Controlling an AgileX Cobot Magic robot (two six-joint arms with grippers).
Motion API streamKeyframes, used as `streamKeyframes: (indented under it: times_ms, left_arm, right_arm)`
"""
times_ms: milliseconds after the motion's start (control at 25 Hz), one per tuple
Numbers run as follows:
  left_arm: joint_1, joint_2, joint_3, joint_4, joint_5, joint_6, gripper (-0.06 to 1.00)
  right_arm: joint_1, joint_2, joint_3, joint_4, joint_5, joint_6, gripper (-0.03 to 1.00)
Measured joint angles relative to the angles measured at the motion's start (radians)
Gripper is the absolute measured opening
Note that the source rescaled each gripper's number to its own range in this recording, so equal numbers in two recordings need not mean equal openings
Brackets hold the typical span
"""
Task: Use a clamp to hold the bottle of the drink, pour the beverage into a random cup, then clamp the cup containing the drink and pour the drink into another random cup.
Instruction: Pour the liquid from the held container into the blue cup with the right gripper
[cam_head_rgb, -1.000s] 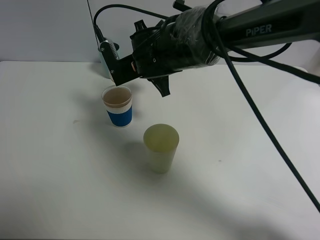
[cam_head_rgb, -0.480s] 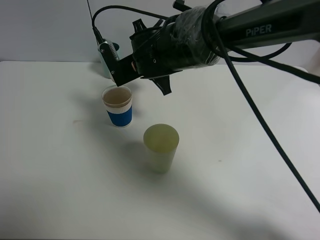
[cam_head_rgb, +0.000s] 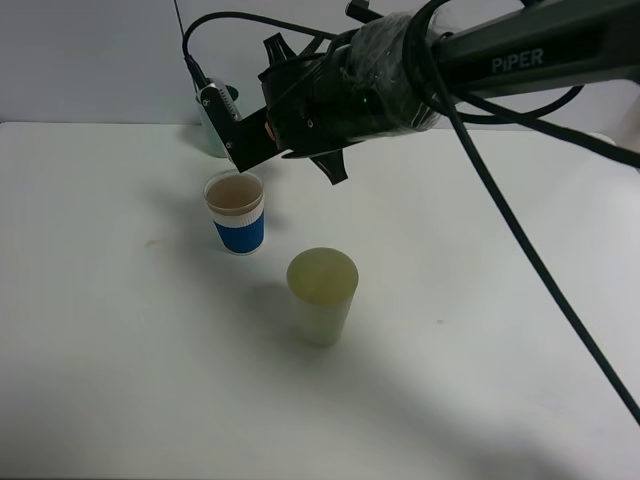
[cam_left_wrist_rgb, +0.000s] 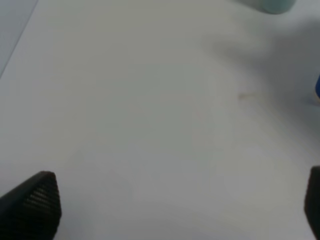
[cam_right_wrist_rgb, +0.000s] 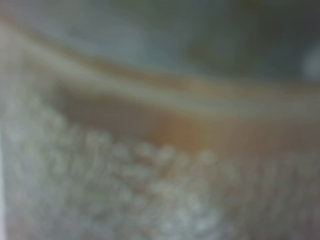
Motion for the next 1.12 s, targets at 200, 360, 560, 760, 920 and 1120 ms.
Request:
streamKeyframes:
  times_ms: [200,360,560,760,920,1120]
  left_arm:
    - [0.0,0.0,0.0,0.0,0.0,0.0,0.99]
    - [0.0,0.0,0.0,0.0,0.0,0.0,0.99]
    - [0.0,0.0,0.0,0.0,0.0,0.001,0.99]
    - [0.0,0.0,0.0,0.0,0.0,0.002,0.99]
    - [0.0,0.0,0.0,0.0,0.0,0.002,0.99]
    - [0.0,0.0,0.0,0.0,0.0,0.002,0.99]
  right_arm:
    - [0.0,0.0,0.0,-0.024,-0.005,0.0,0.01]
    - [0.0,0.004,0.0,-0.039,-0.006,0.0,0.01]
    - [0.001,0.033,0.0,-0.042,-0.007,0.0,0.01]
    - [0.009,0.036,0.0,-0.043,-0.008,0.0,0.01]
    - [0.011,0.036,0.0,-0.043,-0.005,0.0,0.01]
    - [0.011,0.036,0.0,-0.044,0.0,0.0,0.01]
